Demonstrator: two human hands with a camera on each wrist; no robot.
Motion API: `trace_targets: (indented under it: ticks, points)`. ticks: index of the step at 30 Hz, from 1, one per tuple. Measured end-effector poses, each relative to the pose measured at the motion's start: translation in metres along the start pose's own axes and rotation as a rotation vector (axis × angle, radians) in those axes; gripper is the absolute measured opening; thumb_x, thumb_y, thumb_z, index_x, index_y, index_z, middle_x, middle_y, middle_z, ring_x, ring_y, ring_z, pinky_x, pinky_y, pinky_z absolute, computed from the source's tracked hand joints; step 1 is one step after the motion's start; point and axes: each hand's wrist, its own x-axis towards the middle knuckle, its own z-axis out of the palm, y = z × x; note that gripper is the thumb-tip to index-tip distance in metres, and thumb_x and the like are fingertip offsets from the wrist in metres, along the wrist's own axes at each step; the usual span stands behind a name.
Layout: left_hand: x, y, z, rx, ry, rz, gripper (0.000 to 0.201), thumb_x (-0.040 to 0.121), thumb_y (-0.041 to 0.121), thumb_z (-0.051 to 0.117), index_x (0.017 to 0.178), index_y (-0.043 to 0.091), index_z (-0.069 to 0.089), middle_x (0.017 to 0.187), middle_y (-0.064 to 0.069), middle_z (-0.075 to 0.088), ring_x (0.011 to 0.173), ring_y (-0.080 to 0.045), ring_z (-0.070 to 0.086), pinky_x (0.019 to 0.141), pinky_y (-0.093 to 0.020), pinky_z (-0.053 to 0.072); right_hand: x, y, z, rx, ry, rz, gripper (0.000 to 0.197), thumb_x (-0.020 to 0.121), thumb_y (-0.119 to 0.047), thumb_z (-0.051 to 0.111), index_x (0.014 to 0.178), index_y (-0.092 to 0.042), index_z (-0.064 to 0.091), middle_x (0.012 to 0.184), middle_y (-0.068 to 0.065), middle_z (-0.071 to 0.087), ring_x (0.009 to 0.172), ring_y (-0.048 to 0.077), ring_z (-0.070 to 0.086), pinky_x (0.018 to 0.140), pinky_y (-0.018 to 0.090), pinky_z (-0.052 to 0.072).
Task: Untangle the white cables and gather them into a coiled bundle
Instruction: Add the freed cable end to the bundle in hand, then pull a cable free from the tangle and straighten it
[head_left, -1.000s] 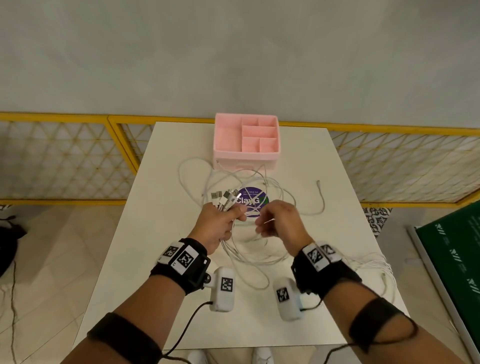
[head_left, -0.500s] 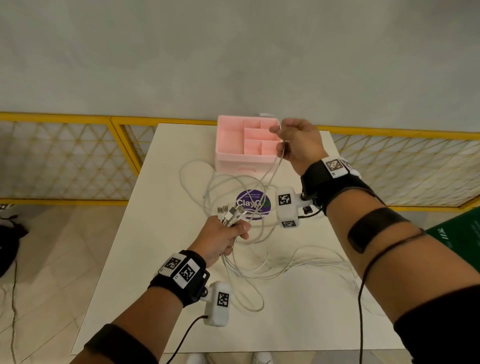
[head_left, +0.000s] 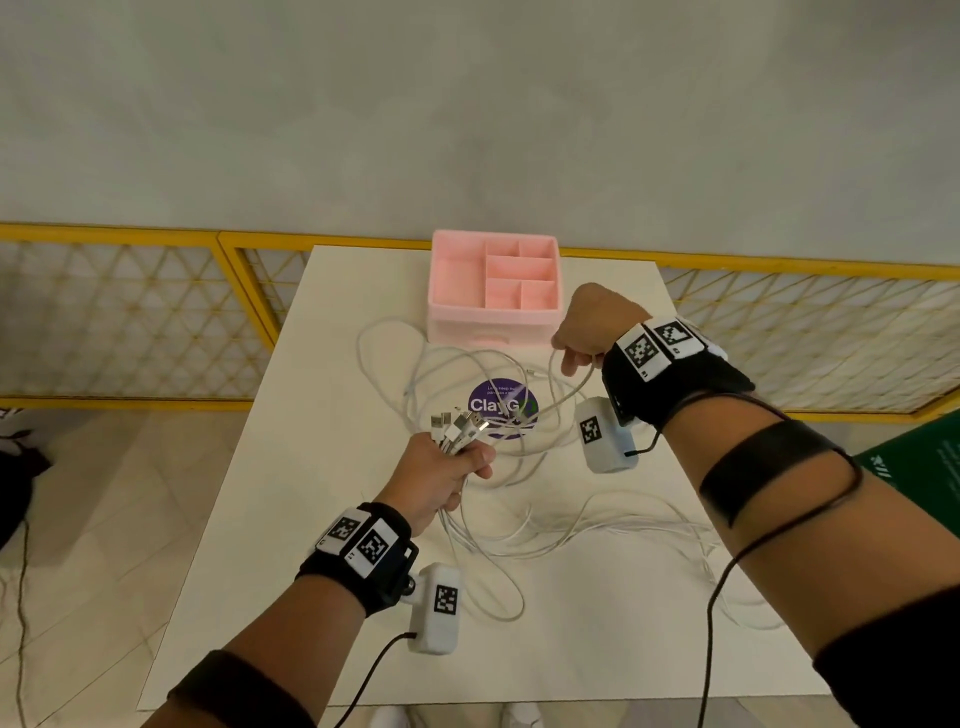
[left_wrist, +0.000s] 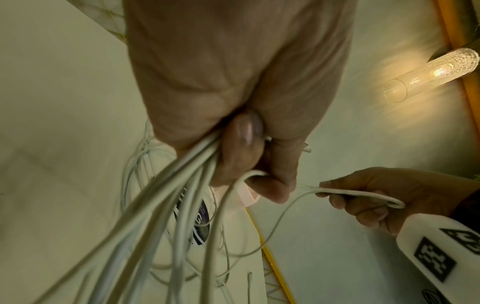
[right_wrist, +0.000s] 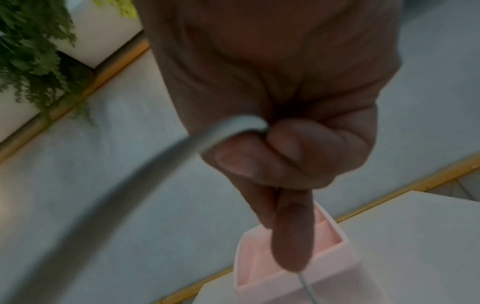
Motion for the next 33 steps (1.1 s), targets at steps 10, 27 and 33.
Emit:
trace_targets:
  ticks: [10, 27, 33]
  points:
    - [0.001, -0.012, -0.003, -0.012, 0.077, -0.034, 0.007, 0.091, 0.008, 0.071, 0.085, 0.004, 0.071, 0.074, -0.012, 0.066, 0.041, -0.008, 0.030, 0.039, -0.019, 0.024, -0.014, -0.012, -0.037, 1.108, -0.013, -0.126, 0.019, 0.100, -0.016, 0.053, 0.093, -0.003, 0.065, 0.058, 0.001, 0.043, 0.047, 0.014, 0.042, 0.057, 0.031, 0.052]
    - [-0.005, -0.006, -0.027, -0.370, 0.278, 0.044, 0.033, 0.100, 0.033, 0.059, 0.075, 0.011, 0.058, 0.055, 0.003, 0.045, 0.039, -0.006, 0.027, 0.036, -0.019, 0.021, 0.020, 0.222, 0.025, 0.213, 0.284, 0.557, 0.036, 0.095, -0.026, 0.063, 0.120, -0.001, 0.062, 0.125, 0.014, 0.066, 0.115, 0.031, 0.063, 0.090, 0.033, 0.052]
    - [-0.003, 0.003, -0.015, -0.372, 0.290, 0.064, 0.036, 0.098, 0.035, 0.061, 0.069, 0.016, 0.052, 0.055, 0.005, 0.033, 0.040, -0.006, 0.025, 0.037, -0.020, 0.020, -0.008, 0.152, 0.051, 0.401, 0.254, 0.142, 0.053, 0.084, -0.052, 0.064, 0.100, -0.001, 0.067, 0.105, 0.019, 0.066, 0.107, 0.031, 0.059, 0.089, 0.038, 0.042]
